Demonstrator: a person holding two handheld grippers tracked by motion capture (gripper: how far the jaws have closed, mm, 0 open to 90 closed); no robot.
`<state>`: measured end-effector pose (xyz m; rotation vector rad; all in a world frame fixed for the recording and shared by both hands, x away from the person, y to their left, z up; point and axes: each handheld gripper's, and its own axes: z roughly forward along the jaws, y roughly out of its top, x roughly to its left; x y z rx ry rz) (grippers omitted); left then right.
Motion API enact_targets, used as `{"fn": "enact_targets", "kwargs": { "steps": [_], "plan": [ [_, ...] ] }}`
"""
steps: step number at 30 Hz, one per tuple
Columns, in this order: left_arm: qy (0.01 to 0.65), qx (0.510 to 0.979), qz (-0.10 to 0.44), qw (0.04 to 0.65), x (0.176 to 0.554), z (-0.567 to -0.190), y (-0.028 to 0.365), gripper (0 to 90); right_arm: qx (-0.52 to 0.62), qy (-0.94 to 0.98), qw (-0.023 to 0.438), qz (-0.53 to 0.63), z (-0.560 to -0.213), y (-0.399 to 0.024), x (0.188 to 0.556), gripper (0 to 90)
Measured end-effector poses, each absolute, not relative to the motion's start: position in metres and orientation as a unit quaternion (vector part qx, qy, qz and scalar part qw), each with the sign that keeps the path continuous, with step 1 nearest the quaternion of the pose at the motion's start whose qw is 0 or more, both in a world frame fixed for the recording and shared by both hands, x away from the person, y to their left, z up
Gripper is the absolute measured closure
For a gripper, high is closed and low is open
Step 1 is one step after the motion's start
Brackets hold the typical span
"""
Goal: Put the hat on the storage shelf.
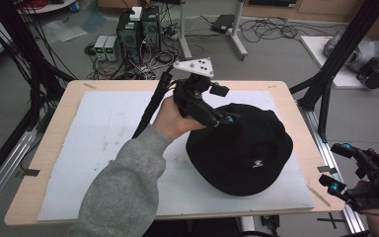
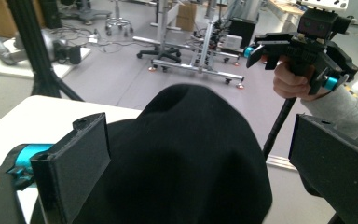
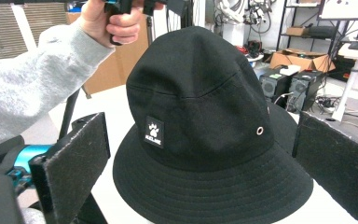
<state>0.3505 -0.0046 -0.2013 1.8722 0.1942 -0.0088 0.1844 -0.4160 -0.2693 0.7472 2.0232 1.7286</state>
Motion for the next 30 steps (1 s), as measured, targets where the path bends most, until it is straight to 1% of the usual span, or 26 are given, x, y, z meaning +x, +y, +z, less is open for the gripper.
{"fn": "enact_targets", "kwargs": {
  "steps": [1, 2, 10, 17, 30],
  "plan": [
    [0.088, 0.8, -0.001, 0.593, 0.348, -0.202, 0.005, 5.6, 0.266, 0.718, 0.188, 0.616, -0.269, -0.416, 0.184, 3.1],
    [0.088, 0.8, -0.001, 0.593, 0.348, -0.202, 0.005, 5.7, 0.266, 0.718, 0.188, 0.616, -0.269, -0.416, 0.184, 3.1],
    [0.103, 0.79, 0.023, 0.604, 0.33, -0.202, 0.045, 5.7, 0.265, 0.713, 0.188, 0.621, -0.268, -0.419, 0.189, 3.1],
    [0.123, 0.785, 0.036, 0.606, 0.318, -0.206, 0.075, 5.7, 0.267, 0.706, 0.182, 0.631, -0.269, -0.422, 0.2, 3.1],
    [0.141, 0.769, 0.056, 0.621, 0.295, -0.221, 0.118, 5.7, 0.254, 0.711, 0.173, 0.633, -0.271, -0.411, 0.215, 3.1]
  ]
}}
